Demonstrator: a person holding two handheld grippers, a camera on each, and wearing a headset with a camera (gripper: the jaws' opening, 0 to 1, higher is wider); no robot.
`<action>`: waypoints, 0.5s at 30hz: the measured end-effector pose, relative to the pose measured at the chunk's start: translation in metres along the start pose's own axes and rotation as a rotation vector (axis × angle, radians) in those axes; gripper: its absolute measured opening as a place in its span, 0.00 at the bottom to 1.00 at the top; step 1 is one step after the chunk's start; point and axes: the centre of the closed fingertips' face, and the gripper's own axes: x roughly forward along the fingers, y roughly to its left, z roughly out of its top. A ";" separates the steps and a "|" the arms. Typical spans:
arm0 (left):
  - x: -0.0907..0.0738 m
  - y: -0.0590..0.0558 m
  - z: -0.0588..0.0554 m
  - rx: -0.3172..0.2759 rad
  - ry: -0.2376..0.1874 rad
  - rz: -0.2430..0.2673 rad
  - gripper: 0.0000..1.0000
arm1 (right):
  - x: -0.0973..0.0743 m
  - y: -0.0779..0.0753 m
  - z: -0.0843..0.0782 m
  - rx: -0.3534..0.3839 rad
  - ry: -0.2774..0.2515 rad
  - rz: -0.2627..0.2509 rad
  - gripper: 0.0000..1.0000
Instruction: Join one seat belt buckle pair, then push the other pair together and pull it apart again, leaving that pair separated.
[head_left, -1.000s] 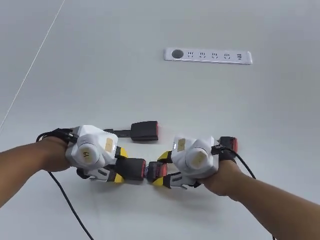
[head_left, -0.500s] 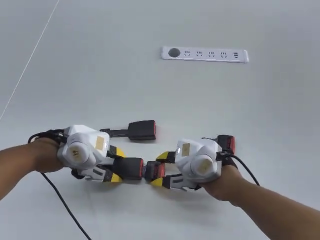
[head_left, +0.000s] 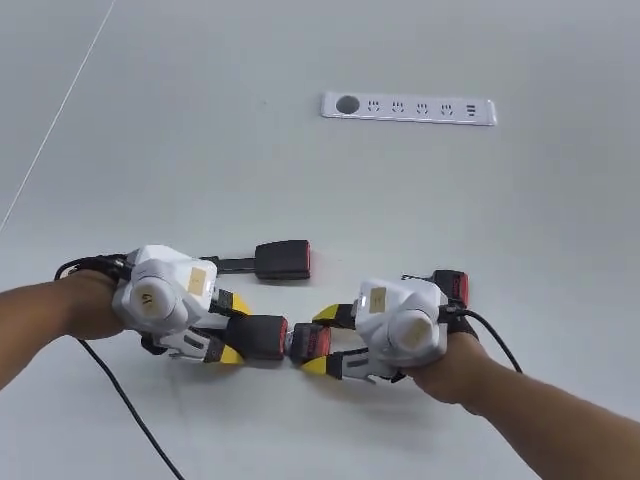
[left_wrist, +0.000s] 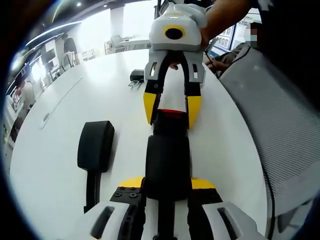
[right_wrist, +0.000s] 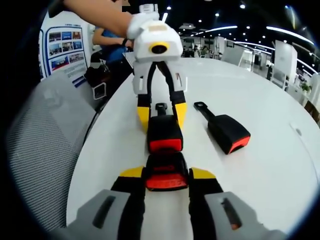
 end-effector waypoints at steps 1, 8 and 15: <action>0.000 0.000 0.000 0.000 0.000 0.000 0.32 | 0.000 0.000 0.000 0.003 -0.001 0.000 0.32; 0.001 0.002 -0.005 -0.009 0.011 -0.001 0.33 | 0.001 0.002 0.001 -0.001 0.011 -0.002 0.33; 0.002 0.001 -0.004 -0.005 0.043 0.018 0.34 | 0.001 0.004 0.002 -0.025 0.037 -0.020 0.34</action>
